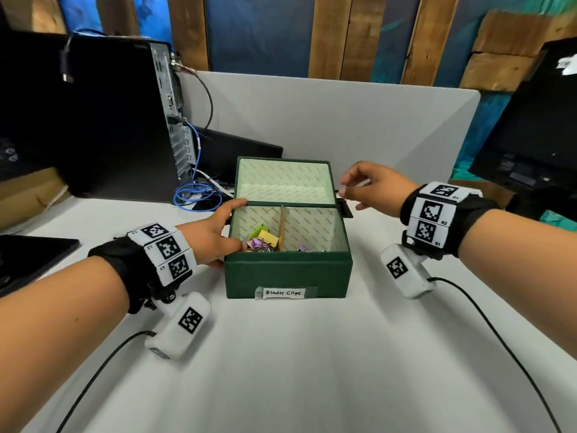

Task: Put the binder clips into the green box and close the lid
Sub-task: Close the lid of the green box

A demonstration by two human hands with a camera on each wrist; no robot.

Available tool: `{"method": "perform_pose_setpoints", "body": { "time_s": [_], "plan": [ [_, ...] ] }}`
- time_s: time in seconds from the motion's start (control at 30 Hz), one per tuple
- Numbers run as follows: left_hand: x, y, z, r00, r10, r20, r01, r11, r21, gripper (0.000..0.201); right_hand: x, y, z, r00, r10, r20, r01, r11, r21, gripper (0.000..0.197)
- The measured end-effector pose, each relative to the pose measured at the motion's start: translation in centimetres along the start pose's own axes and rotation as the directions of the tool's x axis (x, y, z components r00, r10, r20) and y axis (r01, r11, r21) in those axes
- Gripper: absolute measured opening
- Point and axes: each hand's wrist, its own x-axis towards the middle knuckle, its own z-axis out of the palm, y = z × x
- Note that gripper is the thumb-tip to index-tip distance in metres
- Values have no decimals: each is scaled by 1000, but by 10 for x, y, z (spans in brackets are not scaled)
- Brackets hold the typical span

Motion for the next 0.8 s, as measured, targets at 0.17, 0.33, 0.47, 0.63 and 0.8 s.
{"method": "perform_pose_setpoints", "body": {
  "time_s": [0.17,0.33,0.47,0.63,0.8],
  "plan": [
    [-9,1,3,999,24,42,-23,999,-22,74,4,23,10,949,254,187,-293,929,224,63],
    [-19,3,6,998,53,42,-51,998,-47,85,7,15,16,942,197,271,-304,843,443,78],
    [-23,4,7,996,83,34,-81,995,-55,107,6,9,11,957,164,241,-271,802,531,86],
    [-17,-6,2,996,87,11,-87,996,1,138,3,-4,-7,985,96,141,-162,791,591,93],
    [-14,11,1,980,-30,-197,-44,931,-362,50,-14,-13,-19,997,-52,59,18,877,479,29]
  ]
}}
